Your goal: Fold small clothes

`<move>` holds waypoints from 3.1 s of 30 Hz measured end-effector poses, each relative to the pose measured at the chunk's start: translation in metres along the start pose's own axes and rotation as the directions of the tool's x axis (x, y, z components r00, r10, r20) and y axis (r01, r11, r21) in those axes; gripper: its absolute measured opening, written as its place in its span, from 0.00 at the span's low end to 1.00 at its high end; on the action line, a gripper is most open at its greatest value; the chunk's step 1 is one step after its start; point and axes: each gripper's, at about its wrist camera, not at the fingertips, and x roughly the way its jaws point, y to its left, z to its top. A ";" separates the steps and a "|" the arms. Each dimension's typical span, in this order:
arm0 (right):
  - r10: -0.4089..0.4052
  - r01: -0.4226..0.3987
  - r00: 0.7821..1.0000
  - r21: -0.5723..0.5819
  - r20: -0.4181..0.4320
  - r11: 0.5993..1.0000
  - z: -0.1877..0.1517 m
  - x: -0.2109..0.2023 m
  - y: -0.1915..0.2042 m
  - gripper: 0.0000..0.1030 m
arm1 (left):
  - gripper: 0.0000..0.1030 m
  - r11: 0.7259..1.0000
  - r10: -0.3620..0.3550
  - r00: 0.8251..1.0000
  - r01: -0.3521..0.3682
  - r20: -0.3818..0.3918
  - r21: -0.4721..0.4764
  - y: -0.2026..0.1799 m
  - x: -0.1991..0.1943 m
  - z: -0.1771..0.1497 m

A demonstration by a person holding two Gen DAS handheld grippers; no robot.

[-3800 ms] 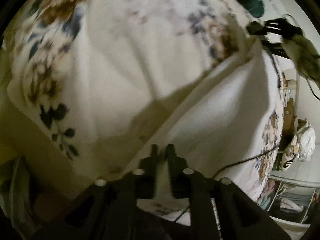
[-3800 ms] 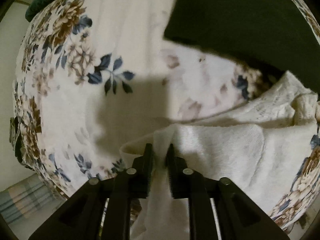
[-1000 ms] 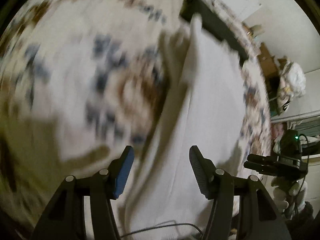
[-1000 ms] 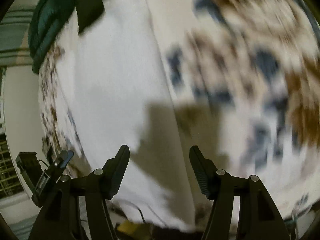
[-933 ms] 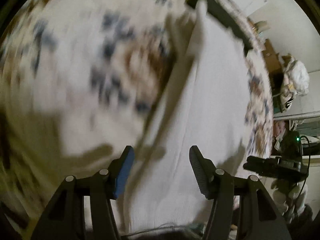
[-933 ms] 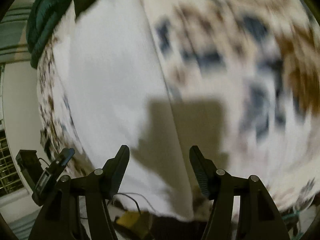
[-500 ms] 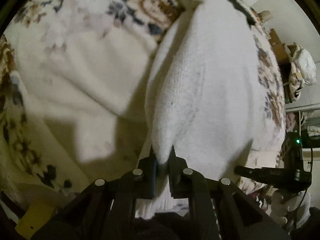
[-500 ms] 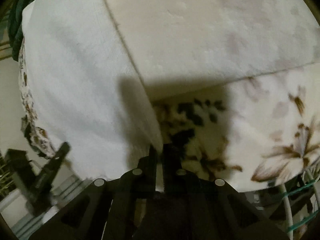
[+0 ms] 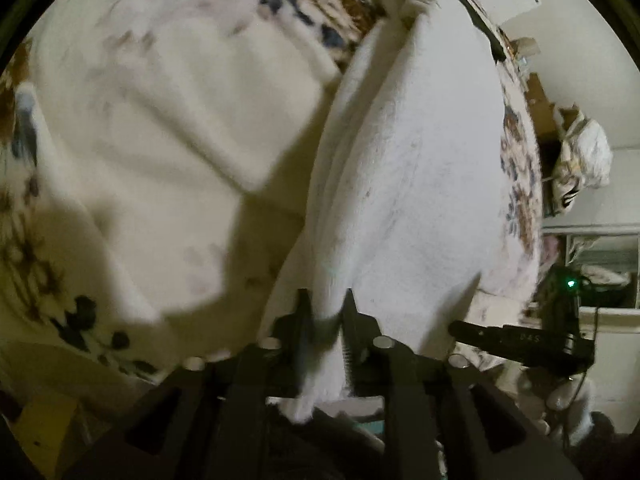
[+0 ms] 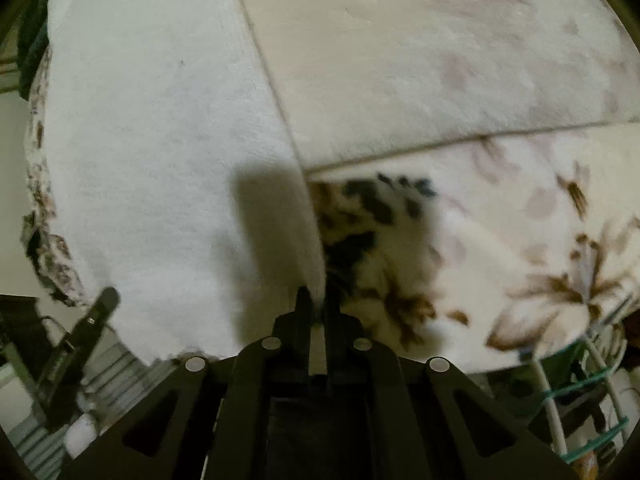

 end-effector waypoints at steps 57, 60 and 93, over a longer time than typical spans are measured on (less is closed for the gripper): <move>0.506 -0.568 0.788 0.097 0.350 0.817 0.393 -0.185 0.082 0.39 | 0.55 0.947 -0.287 0.932 0.311 0.222 -0.081 -0.111 -0.018 0.362; 0.500 -0.554 0.785 0.052 0.365 0.831 0.389 -0.194 0.076 0.57 | 0.55 0.955 -0.250 0.927 0.284 0.280 -0.088 -0.097 -0.037 0.356; 0.248 -0.234 0.947 -0.092 0.204 0.968 0.300 -0.162 0.036 0.56 | 0.42 0.993 -0.101 0.987 0.093 0.128 0.067 -0.059 -0.033 0.262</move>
